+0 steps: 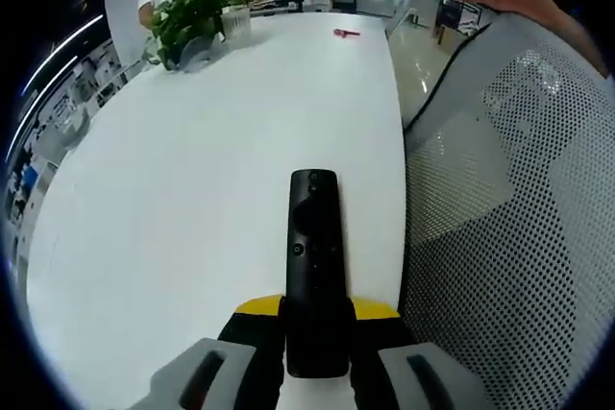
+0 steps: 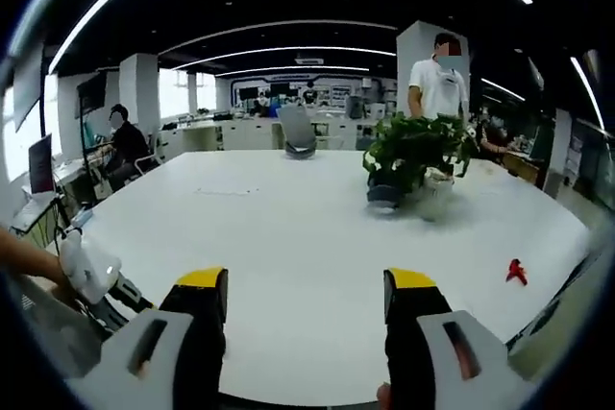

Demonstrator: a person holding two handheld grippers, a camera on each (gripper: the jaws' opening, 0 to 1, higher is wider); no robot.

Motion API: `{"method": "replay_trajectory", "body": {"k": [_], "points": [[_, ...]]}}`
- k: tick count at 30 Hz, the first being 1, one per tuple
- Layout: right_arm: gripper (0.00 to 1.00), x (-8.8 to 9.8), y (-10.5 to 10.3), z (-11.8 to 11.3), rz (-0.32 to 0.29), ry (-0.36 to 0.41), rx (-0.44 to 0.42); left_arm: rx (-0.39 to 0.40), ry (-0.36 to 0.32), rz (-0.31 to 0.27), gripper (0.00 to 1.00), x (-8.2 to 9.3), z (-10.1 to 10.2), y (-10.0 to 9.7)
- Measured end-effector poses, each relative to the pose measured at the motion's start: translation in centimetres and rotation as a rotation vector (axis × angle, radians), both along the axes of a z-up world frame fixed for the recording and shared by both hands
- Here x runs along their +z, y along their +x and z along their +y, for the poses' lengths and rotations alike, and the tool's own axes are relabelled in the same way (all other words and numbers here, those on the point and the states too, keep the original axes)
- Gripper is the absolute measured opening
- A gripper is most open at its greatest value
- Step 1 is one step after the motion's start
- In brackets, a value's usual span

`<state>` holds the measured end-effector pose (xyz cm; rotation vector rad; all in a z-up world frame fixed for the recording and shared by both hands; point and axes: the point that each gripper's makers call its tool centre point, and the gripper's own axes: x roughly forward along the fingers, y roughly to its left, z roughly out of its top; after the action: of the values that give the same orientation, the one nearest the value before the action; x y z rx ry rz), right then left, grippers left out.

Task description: Press the specified remote control buttons in sequence, fully releasing each button before pressing the next.

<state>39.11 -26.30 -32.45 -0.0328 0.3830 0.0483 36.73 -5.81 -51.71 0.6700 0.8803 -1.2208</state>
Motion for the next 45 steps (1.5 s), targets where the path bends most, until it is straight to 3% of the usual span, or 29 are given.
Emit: {"method": "replay_trajectory", "body": {"k": [11, 17, 21, 23, 26, 33, 36, 42, 45], "points": [[0.93, -0.2, 0.2, -0.5, 0.003, -0.035, -0.028, -0.049, 0.016, -0.017, 0.24, -0.1, 1.0, 0.8], [0.88, -1.1, 0.1, -0.3, 0.049, -0.068, -0.017, -0.091, 0.060, -0.046, 0.23, 0.0, 2.3, 2.3], [0.84, -0.3, 0.0, -1.0, 0.005, -0.078, -0.047, -0.068, 0.065, -0.052, 0.23, 0.6, 2.8, 3.9], [0.84, -0.6, 0.0, -1.2, 0.022, -0.049, -0.053, -0.074, 0.072, -0.062, 0.23, 0.8, 3.0, 4.5], [0.81, -1.3, 0.0, -1.0, 0.054, -0.071, -0.042, -0.094, 0.096, -0.078, 0.23, 0.9, 3.4, 5.5], [0.81, -1.1, 0.0, -0.9, 0.046, -0.077, -0.046, -0.113, 0.127, -0.091, 0.23, 1.2, 3.8, 7.8], [0.80, -1.6, 0.0, -0.6, 0.072, -0.090, -0.033, -0.111, 0.140, -0.100, 0.23, 1.2, 3.8, 8.8], [0.82, -0.4, -0.2, -1.7, 0.007, -0.103, -0.081, -0.113, 0.174, -0.137, 0.23, 1.5, 4.0, 11.2], [0.80, -0.7, -0.2, -1.7, 0.025, -0.106, -0.079, -0.116, 0.189, -0.160, 0.23, 1.7, 4.1, 12.5]]}}
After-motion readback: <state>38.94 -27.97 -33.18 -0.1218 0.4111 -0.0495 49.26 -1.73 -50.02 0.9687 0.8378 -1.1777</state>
